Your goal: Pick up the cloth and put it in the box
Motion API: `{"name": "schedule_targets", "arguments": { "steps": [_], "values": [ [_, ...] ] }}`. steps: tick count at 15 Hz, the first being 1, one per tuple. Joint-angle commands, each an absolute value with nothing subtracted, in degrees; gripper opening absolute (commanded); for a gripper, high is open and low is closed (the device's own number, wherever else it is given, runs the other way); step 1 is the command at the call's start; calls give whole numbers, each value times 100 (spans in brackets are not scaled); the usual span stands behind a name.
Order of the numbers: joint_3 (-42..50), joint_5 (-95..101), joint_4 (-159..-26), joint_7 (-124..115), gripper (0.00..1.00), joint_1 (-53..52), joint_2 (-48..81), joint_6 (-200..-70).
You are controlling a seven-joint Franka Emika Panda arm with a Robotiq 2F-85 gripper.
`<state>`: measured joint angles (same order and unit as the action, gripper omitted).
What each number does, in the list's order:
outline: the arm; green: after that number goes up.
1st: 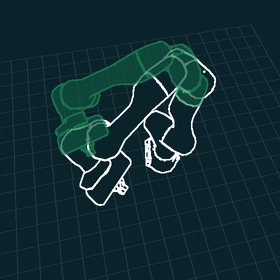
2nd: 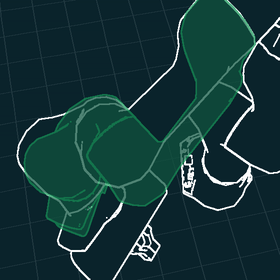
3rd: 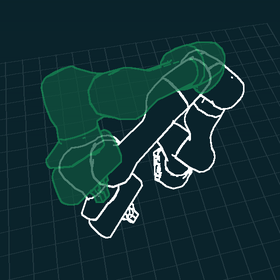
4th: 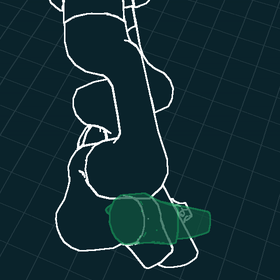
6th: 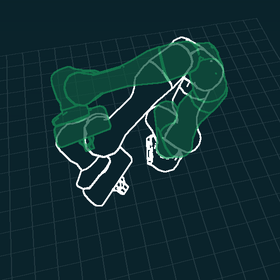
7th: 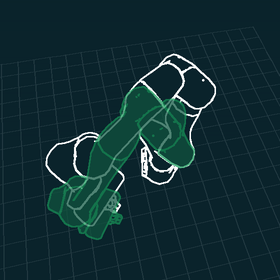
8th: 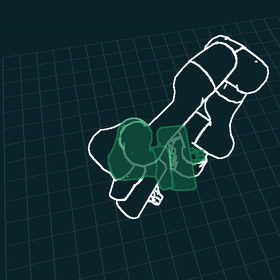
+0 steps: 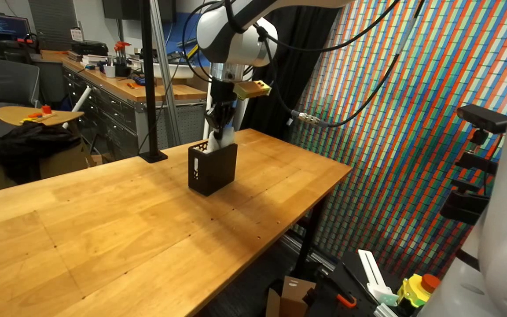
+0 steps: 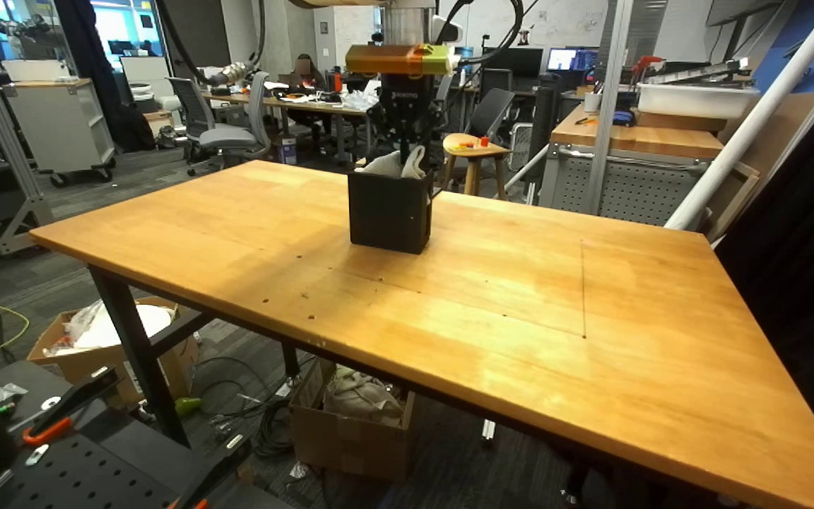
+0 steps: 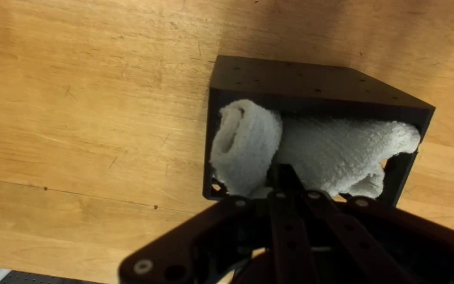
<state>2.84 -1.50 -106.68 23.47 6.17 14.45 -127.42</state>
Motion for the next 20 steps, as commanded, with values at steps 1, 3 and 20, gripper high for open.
{"name": "schedule_targets", "arguments": {
  "steps": [1, 3, 20],
  "values": [
    [170, -322, -10361, 2552, 1, 710, 1651, -12577],
    [153, -324, -10332, 2573, 1, 723, 1713, -12574],
    [-50, -393, -10097, 2961, 1, 877, 2334, -12382]
  ]
}}
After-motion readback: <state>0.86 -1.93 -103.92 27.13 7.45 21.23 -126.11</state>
